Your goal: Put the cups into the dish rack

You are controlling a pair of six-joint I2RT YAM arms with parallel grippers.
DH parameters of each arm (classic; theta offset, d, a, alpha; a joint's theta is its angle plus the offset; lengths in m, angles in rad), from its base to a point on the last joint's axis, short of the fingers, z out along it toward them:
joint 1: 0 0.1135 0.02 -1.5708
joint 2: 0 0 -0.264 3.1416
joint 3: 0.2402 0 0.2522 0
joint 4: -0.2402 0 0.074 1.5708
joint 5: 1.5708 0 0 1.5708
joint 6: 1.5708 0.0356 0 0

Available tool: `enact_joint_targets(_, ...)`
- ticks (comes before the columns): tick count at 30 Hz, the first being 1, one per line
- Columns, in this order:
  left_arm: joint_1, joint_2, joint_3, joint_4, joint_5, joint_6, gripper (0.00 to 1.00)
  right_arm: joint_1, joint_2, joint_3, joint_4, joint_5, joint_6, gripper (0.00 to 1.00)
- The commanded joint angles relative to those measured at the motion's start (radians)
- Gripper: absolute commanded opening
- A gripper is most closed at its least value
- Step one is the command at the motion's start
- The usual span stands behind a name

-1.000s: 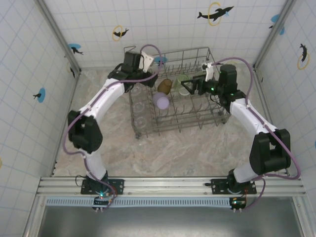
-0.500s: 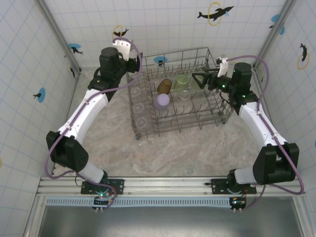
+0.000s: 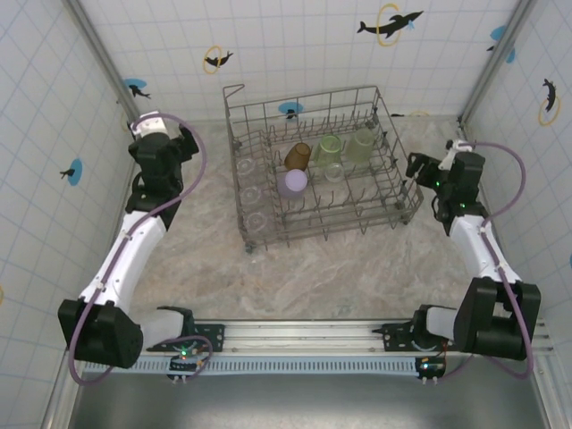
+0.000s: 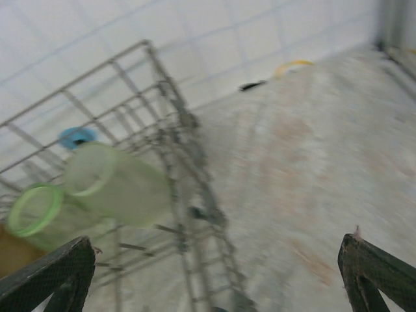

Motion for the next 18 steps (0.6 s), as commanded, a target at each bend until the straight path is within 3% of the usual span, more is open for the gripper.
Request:
enact_joint_targets(1, 0.02, -0.002, -0.097, -0.009, -0.106, -0.066, 0.98, -0.029, -0.063, -0.091, 0.127, 0.16, 0.034, 0.99)
enact_joint_targets(5, 0.038, -0.009, -0.214, 0.011, -0.147, -0.09, 0.98, -0.091, -0.082, -0.155, 0.15, 0.215, 0.015, 0.99)
enact_joint_targets(9, 0.084, -0.024, -0.363, 0.094, -0.101, -0.156, 0.98, -0.135, -0.053, -0.198, 0.168, 0.225, -0.015, 0.99)
enact_joint_targets(15, 0.093, -0.009, -0.535, 0.249, -0.091, -0.138, 0.98, -0.127, -0.028, -0.315, 0.258, 0.197, 0.023, 0.99)
enact_joint_targets(18, 0.094, 0.014, -0.598, 0.312, -0.101, -0.137, 0.98, -0.093, -0.037, -0.393, 0.326, 0.24, 0.023, 0.99)
